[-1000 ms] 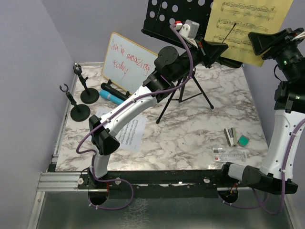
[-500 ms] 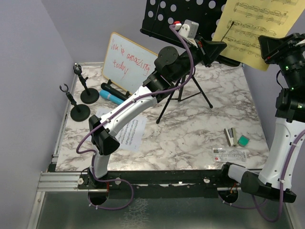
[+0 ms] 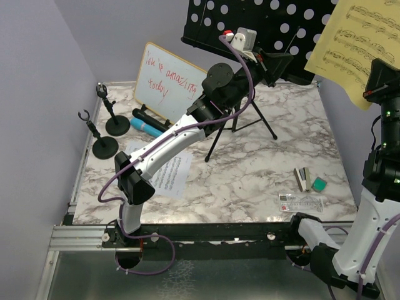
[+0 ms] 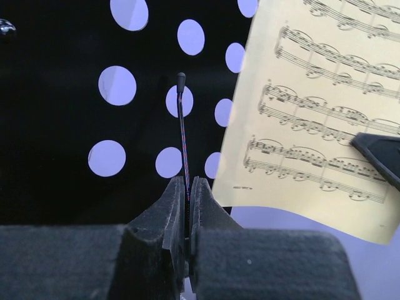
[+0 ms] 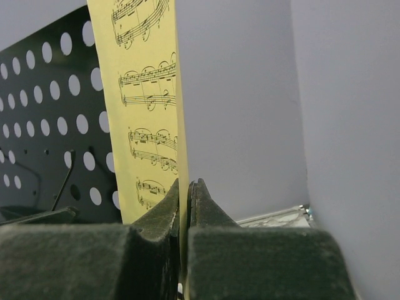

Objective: Pack up the instrument practice props
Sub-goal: Pick up the sheet music from the music stand.

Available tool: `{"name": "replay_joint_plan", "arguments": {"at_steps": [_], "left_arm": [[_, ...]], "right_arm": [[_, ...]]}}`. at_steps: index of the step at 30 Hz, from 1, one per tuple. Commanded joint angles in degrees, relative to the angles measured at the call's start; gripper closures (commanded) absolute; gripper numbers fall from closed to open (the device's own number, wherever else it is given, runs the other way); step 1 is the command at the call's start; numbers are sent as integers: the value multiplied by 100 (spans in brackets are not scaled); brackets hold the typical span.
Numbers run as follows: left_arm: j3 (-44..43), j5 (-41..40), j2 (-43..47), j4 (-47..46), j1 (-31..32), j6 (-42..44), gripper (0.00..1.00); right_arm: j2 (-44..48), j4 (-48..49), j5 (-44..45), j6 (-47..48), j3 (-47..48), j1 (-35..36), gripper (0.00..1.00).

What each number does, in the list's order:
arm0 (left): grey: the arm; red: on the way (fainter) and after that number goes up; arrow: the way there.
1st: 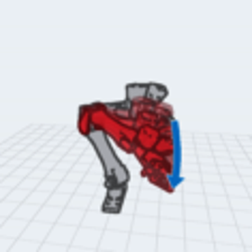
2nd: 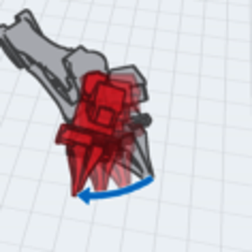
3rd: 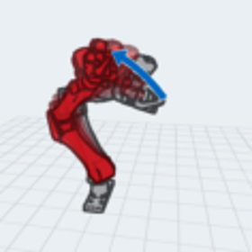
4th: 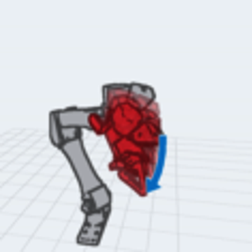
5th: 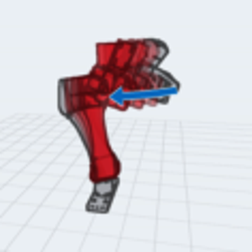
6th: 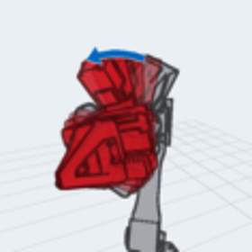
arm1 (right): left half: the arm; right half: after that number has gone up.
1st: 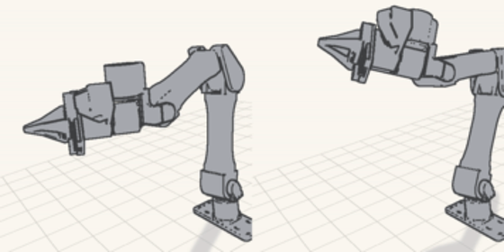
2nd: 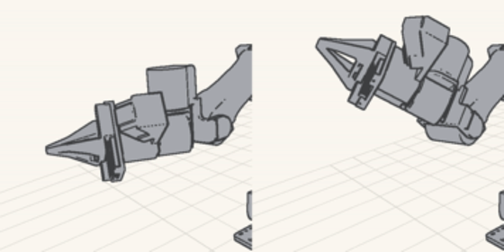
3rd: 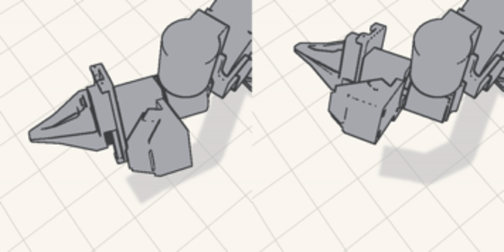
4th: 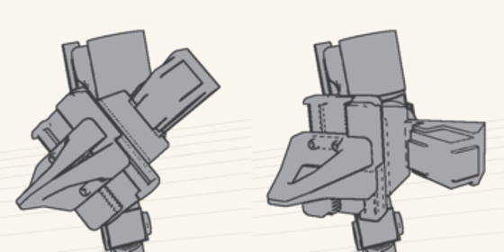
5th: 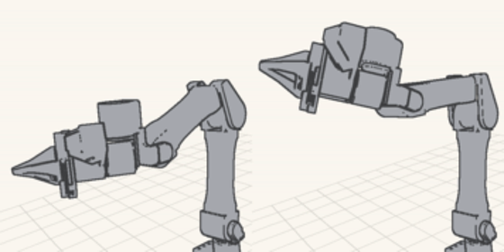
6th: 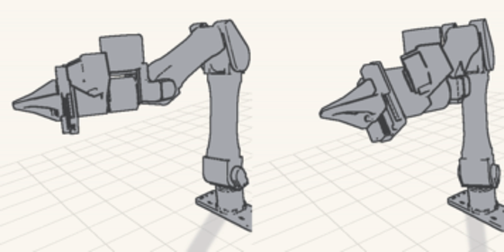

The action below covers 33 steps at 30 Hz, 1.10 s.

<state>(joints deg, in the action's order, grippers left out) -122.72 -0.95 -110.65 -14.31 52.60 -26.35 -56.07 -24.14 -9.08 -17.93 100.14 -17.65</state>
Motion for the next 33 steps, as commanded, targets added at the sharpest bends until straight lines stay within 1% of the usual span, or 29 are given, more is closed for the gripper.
{"name": "replay_joint_plan", "arguments": {"at_steps": [1,3,4,6,8,10,15,17,19,22,24,25,29,33], "left_arm": [[248,-657,285,-129,-85,148,94],[272,-694,290,-125,-86,148,93],[279,-696,282,-119,-89,143,90],[281,-696,281,-105,-84,134,77],[282,-676,294,-83,-88,115,71],[292,-642,310,-65,-83,93,61],[369,-528,404,-27,-86,66,47],[422,-505,461,-13,-86,68,43],[450,-482,514,27,-85,88,37],[459,-460,625,172,-89,200,21],[508,-429,750,274,-87,307,7],[556,-402,834,315,-88,351,2],[1000,-213,1288,341,-83,655,1],[1842,35,1952,265,-89,1078,1]], "right_arm": [[209,-292,776,-40,-241,-28,99],[331,-317,885,-125,-395,-28,99],[387,-312,886,-157,-483,-28,99],[499,-325,885,-232,-628,-28,99],[576,-320,1017,-264,-776,-28,99],[650,-375,1161,-325,-897,-28,99],[895,-521,1410,-524,-1297,-28,99],[982,-565,1460,-508,-1413,-28,99],[1006,-691,1497,-469,-1429,-29,99],[1050,-897,1534,-439,-1477,-28,99],[1132,-966,1426,-458,-1628,-28,99],[1174,-977,1337,-475,-1728,-30,99],[1272,-1080,759,-637,-2053,-15,99],[1300,-1234,206,-772,-2296,32,99]]}}
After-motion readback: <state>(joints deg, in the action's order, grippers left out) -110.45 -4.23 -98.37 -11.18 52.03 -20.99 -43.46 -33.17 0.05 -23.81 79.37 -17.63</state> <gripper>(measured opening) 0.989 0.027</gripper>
